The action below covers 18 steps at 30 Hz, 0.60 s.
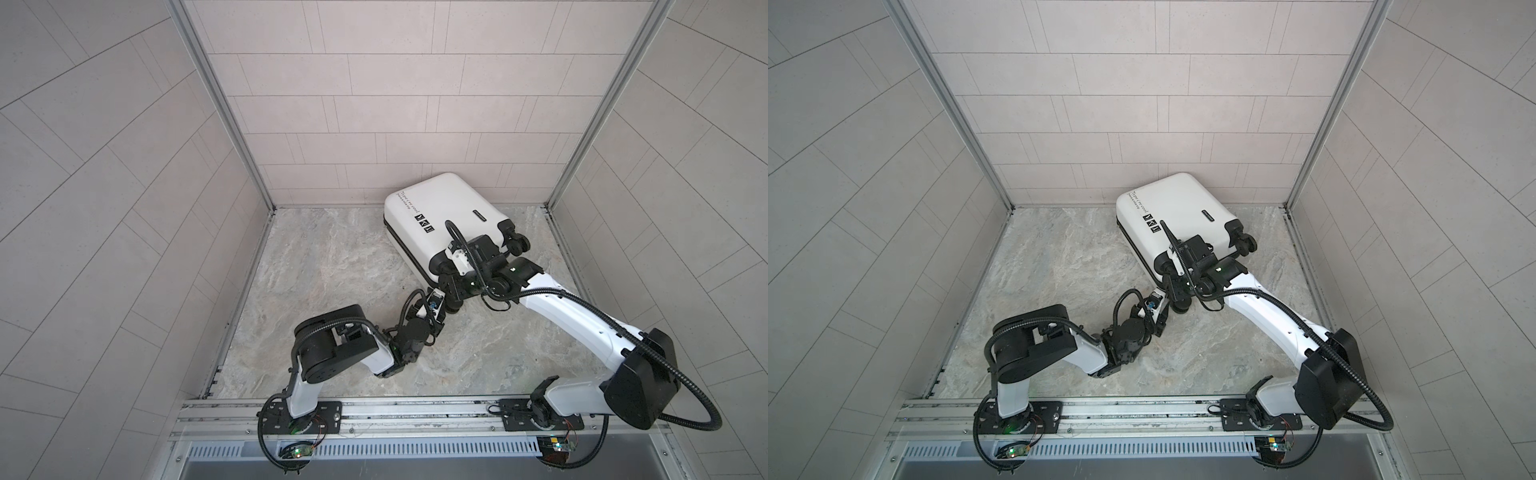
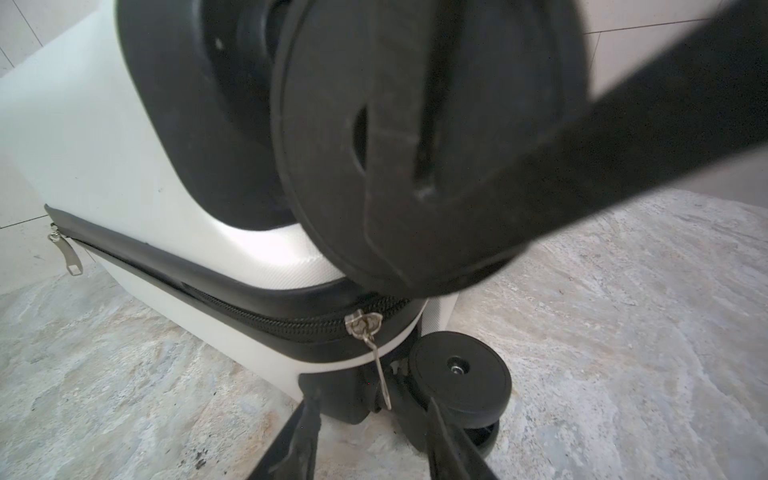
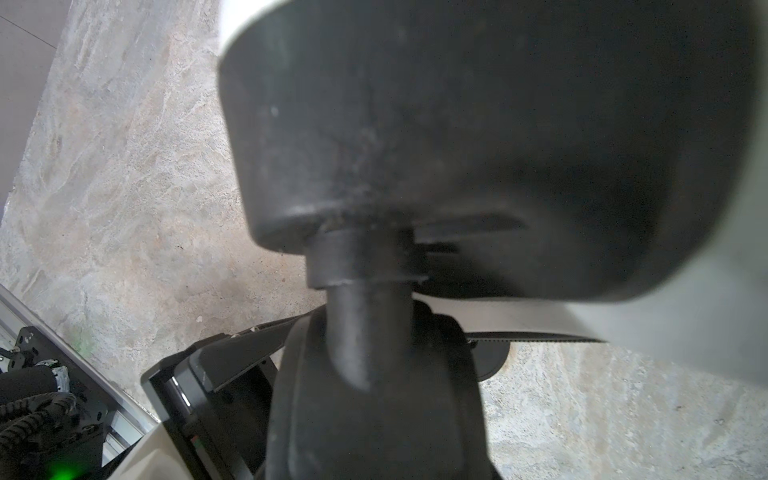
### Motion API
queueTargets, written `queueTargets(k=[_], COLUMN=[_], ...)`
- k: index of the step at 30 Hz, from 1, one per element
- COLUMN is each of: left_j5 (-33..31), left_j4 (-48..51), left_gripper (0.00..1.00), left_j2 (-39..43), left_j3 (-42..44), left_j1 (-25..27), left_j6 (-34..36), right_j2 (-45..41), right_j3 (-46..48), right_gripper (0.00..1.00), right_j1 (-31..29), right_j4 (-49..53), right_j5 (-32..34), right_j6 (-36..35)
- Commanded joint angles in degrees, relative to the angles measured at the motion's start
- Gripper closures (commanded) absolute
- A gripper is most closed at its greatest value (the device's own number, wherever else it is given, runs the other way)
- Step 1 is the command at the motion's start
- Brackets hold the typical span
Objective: Pack the luggage
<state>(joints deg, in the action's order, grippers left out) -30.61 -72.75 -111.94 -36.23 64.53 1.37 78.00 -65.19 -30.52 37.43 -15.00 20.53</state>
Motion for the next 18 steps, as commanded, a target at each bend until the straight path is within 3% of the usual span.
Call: queueTargets(k=[1,8,18], left_j5=[-1.83,-3.11,-3.81], left_j4=[-2.97,-3.10,-3.19], left_gripper=[0.55,0.59,0.77], left_j2=[-1.70,-4.49,-4.92], left_j3=[-2.02,-5.09,-6.29], left_j1=[0.14,0.05,-0.45], left_j6=[-2.58,-4.05,-5.27], right_j2=[-3.66,-3.78,-4.18], right_j3=[-0.51,-0.41,-0.06], right_gripper=[0.68,0.68,0.68], right_j1=[1.24,1.20,1.23], right_j4=[-6.57,-6.60,-6.59], right_j5=[3.01,2.89,2.90], right_j6=[3.19,3.28,3.39])
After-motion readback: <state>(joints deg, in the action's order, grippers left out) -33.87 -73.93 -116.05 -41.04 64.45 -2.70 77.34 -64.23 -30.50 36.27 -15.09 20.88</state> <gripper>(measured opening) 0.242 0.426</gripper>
